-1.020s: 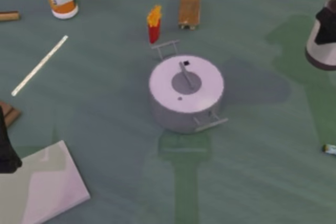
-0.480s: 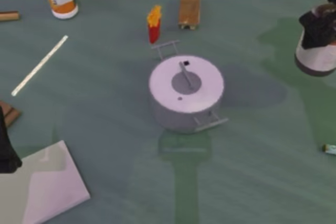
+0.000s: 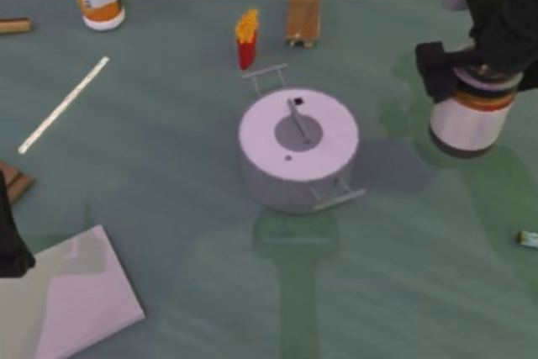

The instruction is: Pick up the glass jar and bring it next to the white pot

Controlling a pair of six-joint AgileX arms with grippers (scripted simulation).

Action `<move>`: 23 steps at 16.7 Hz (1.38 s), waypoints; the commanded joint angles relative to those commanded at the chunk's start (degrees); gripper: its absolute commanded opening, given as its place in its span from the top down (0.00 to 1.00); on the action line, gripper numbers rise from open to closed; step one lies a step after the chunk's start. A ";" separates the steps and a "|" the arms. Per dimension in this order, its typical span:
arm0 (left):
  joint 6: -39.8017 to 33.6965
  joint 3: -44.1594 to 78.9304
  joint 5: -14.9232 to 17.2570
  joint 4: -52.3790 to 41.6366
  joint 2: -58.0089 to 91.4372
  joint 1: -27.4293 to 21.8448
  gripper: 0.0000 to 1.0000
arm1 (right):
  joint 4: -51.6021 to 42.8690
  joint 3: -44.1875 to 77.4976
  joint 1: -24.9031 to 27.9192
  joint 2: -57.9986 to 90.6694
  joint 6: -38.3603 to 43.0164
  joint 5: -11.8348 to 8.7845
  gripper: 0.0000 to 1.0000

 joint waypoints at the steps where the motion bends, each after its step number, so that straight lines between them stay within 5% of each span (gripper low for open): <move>1: 0.00 0.00 0.00 0.00 0.00 0.00 0.00 | 1.31 -1.76 1.16 -0.70 3.63 1.13 1.00; 6: 0.00 0.00 0.00 0.00 0.00 0.00 0.00 | 5.25 -7.14 4.70 -2.98 12.98 4.45 1.00; 23: 0.00 0.00 0.00 0.00 0.00 0.00 0.00 | 14.92 -12.03 4.44 1.76 12.85 4.46 1.00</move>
